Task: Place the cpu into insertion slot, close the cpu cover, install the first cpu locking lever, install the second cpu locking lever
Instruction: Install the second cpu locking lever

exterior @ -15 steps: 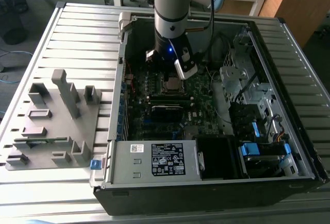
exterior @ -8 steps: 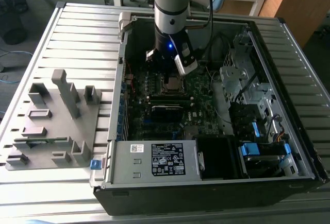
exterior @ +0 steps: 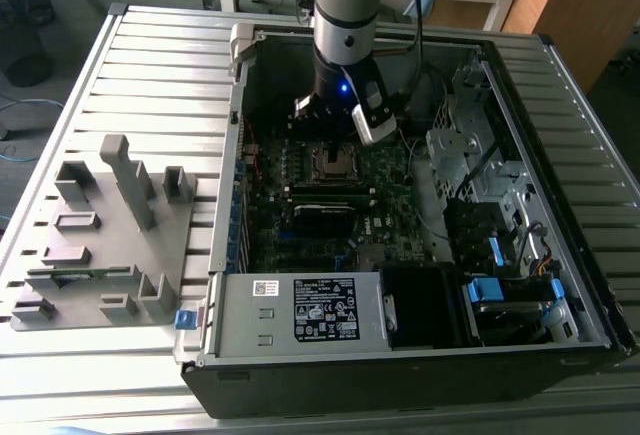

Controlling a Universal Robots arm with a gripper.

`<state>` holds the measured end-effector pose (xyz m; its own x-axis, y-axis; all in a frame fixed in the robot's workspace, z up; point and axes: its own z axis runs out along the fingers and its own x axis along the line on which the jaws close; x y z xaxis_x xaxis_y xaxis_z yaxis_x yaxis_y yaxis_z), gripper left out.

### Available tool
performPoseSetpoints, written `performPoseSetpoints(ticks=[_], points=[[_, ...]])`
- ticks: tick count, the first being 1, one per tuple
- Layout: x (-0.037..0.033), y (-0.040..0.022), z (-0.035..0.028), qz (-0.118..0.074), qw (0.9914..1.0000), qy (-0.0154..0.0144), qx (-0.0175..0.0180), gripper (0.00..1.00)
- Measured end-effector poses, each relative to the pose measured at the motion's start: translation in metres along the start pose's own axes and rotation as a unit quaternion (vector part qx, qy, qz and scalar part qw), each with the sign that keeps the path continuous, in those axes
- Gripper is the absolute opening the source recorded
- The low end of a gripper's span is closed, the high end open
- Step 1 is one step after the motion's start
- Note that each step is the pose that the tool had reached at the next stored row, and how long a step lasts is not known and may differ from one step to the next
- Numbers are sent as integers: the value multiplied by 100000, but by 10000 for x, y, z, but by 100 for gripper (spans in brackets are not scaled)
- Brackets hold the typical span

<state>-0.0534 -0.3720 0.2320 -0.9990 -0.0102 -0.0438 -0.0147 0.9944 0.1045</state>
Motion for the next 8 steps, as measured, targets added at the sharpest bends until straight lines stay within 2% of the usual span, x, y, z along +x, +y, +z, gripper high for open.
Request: performPoseSetpoints(ticks=[2, 8], points=[[-52, 4, 3, -4, 100000, 4, 60, 11], [-66, 4, 3, 0, 100000, 3, 84, 11]])
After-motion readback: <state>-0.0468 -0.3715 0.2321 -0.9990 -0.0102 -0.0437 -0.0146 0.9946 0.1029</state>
